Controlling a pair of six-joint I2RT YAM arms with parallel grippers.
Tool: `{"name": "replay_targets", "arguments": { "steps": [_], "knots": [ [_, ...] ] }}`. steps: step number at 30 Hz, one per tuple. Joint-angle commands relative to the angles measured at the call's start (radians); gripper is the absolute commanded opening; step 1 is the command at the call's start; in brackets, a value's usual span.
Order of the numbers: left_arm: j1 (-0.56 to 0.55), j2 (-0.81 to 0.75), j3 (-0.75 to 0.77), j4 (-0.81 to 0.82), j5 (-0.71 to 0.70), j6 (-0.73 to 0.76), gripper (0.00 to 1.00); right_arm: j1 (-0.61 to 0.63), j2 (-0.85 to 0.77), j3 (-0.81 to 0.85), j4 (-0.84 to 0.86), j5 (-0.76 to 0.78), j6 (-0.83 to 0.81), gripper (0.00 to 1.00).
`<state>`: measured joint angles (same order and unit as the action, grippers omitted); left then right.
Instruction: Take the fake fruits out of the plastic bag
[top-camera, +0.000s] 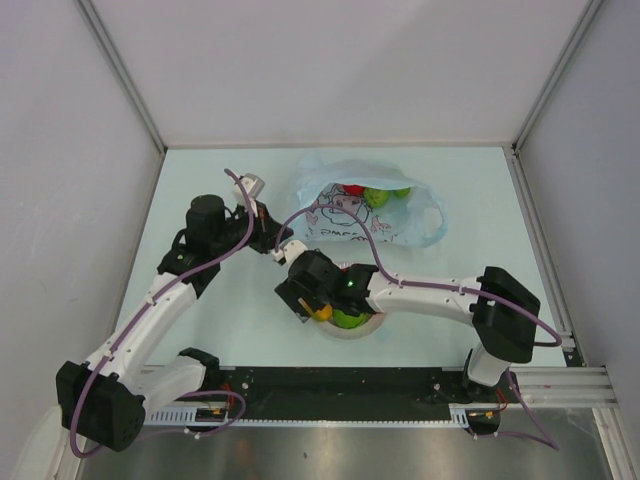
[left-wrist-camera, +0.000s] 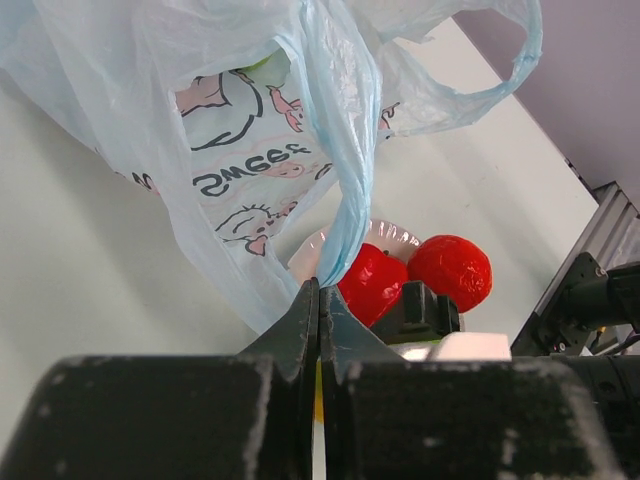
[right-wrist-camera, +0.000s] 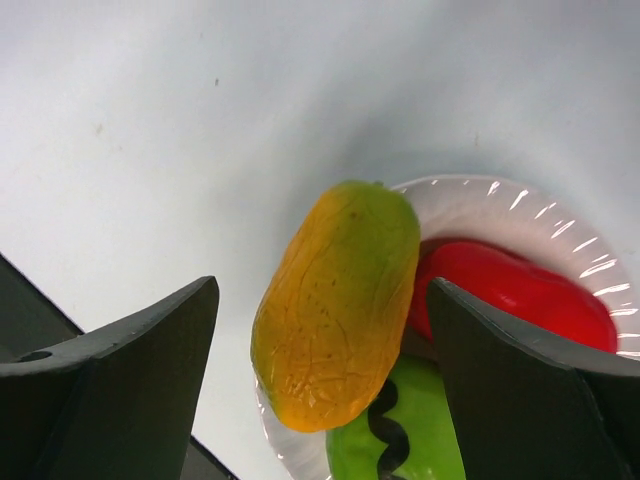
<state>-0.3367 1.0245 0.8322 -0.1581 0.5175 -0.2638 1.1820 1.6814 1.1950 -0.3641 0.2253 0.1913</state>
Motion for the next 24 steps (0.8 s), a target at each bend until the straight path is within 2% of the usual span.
{"name": "replay_targets", "arguments": {
  "steps": [1,3,4,10,14,24],
  "knots": [
    [0.01,-0.01,0.004,0.038,0.027,-0.022,0.0,-0.008,0.004,0.075,0.027,0.112,0.008,0.87],
    [0.01,-0.011,0.002,0.038,0.027,-0.02,0.0,-0.013,0.003,0.086,0.033,0.112,0.0,0.84],
    [0.01,-0.01,0.001,0.038,0.026,-0.02,0.0,-0.013,0.004,0.095,0.045,0.089,-0.001,0.76],
    [0.01,-0.009,0.001,0.04,0.027,-0.028,0.0,0.001,0.023,0.098,0.089,-0.13,-0.032,0.57],
    [0.01,-0.007,-0.004,0.04,0.033,-0.037,0.0,-0.011,0.046,0.098,0.109,-0.168,-0.036,0.44],
    [0.01,-0.011,0.004,0.035,0.026,-0.031,0.0,-0.058,0.1,0.1,0.103,-0.096,-0.01,0.42]
  ]
}}
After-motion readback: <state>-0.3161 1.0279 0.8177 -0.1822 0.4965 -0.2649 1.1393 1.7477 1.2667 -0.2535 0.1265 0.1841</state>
